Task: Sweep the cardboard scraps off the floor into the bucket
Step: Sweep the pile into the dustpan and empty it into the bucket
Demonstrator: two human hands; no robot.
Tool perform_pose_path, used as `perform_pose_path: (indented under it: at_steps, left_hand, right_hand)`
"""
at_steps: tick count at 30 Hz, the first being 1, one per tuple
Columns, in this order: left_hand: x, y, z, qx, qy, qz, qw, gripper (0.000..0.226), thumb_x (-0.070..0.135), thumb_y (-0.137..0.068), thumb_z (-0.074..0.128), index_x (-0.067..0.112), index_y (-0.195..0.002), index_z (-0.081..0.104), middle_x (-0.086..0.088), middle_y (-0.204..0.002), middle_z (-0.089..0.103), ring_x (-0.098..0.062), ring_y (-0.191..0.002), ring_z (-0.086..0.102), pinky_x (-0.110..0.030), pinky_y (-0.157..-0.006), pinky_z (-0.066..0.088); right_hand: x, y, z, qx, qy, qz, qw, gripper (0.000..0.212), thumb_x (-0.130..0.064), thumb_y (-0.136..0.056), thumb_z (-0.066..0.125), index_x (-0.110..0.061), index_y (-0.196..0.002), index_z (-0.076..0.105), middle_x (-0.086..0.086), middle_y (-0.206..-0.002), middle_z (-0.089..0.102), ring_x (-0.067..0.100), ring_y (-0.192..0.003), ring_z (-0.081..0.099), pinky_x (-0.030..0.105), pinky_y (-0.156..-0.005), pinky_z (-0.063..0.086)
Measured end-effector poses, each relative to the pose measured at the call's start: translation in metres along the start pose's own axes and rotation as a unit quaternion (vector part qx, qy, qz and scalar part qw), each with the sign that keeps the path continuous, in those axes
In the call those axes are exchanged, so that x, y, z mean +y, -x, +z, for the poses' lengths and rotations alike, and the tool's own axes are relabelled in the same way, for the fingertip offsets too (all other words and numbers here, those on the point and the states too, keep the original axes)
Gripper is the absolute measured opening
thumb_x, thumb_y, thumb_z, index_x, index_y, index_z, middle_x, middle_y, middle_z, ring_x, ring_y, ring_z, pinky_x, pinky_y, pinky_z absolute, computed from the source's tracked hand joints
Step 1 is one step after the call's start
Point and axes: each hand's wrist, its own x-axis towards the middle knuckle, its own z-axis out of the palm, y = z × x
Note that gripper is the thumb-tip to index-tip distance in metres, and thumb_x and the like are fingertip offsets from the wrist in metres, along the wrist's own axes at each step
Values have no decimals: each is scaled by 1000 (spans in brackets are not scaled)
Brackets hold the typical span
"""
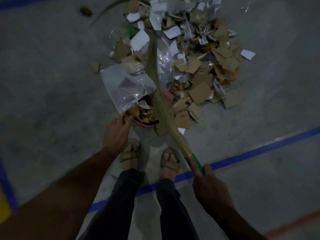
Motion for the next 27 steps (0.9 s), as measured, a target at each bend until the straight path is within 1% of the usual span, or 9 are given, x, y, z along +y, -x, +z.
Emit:
perform_pose_path:
  at_steps: [4,5,8,9,12,17,21,23,27]
  left_hand:
    - [27,26,-53,2,-3,-4,1000,62,1,-86,61,13,-144,44,-21,-109,54,-40,-88,56,-47,-67,47]
    - [35,35,-69,1,-4,-6,1000,63,1,-85,62,13,-144,45,-20,-108,54,-39,-88,56,-46,-67,48]
    - [52,61,-114,5,-18,-7,1000,67,1,-79,64,14,-142,46,-19,-104,54,-39,-84,56,-46,-65,49]
    - [57,69,-128,5,-24,-5,1000,69,1,-78,66,14,-142,47,-18,-103,54,-39,-84,56,-46,-65,49]
    - [72,97,-169,10,-35,0,999,69,4,-76,68,14,-142,47,-17,-102,53,-38,-84,55,-46,-66,49]
    - [104,150,-230,68,-65,9,996,59,-1,-81,62,13,-137,51,-16,-96,52,-37,-80,55,-46,-61,46]
    - [127,189,-269,115,-79,16,990,54,7,-85,40,13,-137,53,-16,-95,51,-38,-77,54,-45,-60,46]
    - [137,210,-285,138,-79,23,987,55,9,-83,37,13,-135,54,-16,-94,52,-38,-77,55,-44,-59,46]
    - [147,257,-310,165,-85,38,982,56,-2,-79,56,12,-134,57,-17,-95,55,-38,-77,55,-42,-59,46]
  right_hand:
    - [2,55,-23,41,19,-11,999,103,-19,-79,74,-33,-159,11,20,-117,58,25,-51,57,34,-38,42]
    - [4,69,-32,50,18,-24,998,101,-19,-79,74,-33,-158,12,21,-117,58,26,-53,57,36,-40,44]
    - [15,111,-63,21,-16,-31,999,86,-27,-100,42,-47,-148,-26,12,-136,41,26,-87,60,36,-64,50]
    - [19,125,-72,13,-27,-32,999,84,-28,-102,36,-49,-144,-33,10,-138,39,26,-93,59,35,-68,49]
    - [31,169,-95,34,-32,-31,998,86,-25,-101,37,-50,-143,-34,10,-137,40,28,-96,59,37,-67,49]
    - [46,243,-109,83,-30,-39,995,90,-23,-100,43,-48,-146,-31,12,-134,44,26,-82,61,36,-57,46]
    - [49,296,-112,107,-48,-34,993,89,-23,-100,41,-49,-144,-32,13,-135,43,28,-84,61,39,-62,50]
    - [45,323,-113,121,-55,-26,991,89,-23,-100,40,-50,-143,-33,11,-131,44,26,-84,60,37,-64,50]
    - [33,376,-106,147,-60,-13,987,88,-24,-102,37,-52,-140,-37,8,-130,41,22,-88,57,33,-66,48]
